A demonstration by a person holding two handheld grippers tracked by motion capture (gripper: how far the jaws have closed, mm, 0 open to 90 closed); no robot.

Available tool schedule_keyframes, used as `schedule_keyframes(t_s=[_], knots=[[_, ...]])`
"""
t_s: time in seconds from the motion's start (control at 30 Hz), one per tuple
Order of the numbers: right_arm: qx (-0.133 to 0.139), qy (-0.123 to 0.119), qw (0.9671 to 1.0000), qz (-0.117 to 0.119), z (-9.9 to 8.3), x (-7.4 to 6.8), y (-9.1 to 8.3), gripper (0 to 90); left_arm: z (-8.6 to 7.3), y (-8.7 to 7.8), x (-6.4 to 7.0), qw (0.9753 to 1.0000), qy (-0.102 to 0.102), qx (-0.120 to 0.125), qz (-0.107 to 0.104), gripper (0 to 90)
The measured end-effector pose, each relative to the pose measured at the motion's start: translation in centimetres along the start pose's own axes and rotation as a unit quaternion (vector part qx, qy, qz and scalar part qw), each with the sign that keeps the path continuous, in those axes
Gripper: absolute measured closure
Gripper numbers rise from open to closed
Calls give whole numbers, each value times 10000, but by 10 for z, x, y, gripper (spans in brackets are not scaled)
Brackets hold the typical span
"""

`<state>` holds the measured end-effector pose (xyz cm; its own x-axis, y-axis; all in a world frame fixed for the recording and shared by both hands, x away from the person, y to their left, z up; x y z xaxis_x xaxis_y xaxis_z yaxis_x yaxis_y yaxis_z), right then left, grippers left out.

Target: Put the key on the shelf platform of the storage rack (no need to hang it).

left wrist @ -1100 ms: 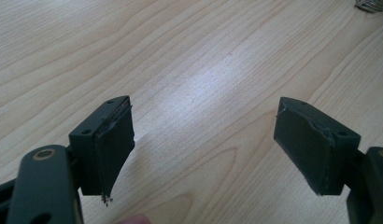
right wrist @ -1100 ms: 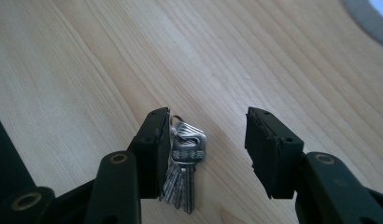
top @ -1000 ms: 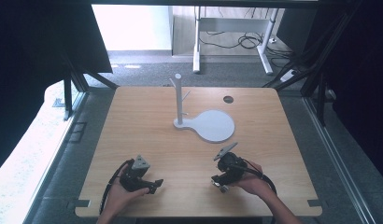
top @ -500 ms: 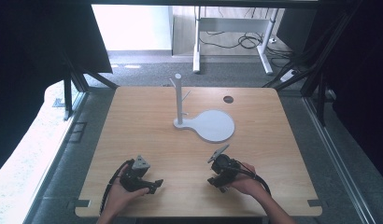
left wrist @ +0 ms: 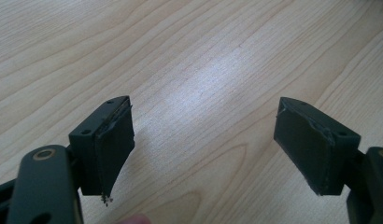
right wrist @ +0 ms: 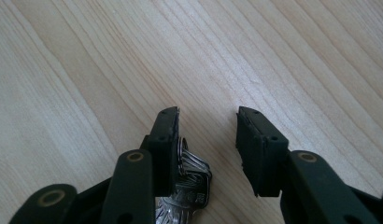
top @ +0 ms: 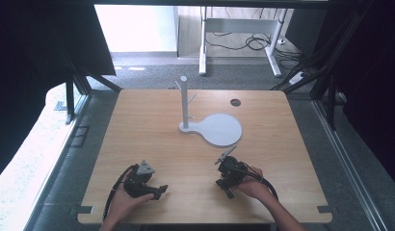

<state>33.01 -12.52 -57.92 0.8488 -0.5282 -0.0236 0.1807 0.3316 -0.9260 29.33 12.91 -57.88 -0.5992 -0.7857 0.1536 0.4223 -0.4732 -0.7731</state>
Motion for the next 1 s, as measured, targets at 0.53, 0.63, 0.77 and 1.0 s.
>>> schedule_keyframes(t_s=[0.53,0.63,0.77,1.0], knots=[[-110,173,9996,174,-6,4,-9,694,0,0,-1,10000,-4,-16,-3,205],[-159,210,9993,259,-6,1,-8,705,0,0,-1,10000,-10,-19,-2,204],[-205,185,9990,359,-5,-1,-7,738,0,0,-1,10000,-1,-12,0,204],[-321,191,9983,458,-7,-5,-8,823,-1,0,-2,10000,10,-23,6,204]])
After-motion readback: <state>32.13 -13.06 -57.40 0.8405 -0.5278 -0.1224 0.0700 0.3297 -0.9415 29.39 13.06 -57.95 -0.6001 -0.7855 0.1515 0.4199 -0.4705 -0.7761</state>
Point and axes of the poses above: each handheld gripper's, and its own axes: y roughly forward along the jaws, z roughly out of its top, x roughly to its right, the point moved 8 cm from there along y, roughly forward along the jaws, and after that the axes turned 5 degrees about -y, right-handed, at the moved point
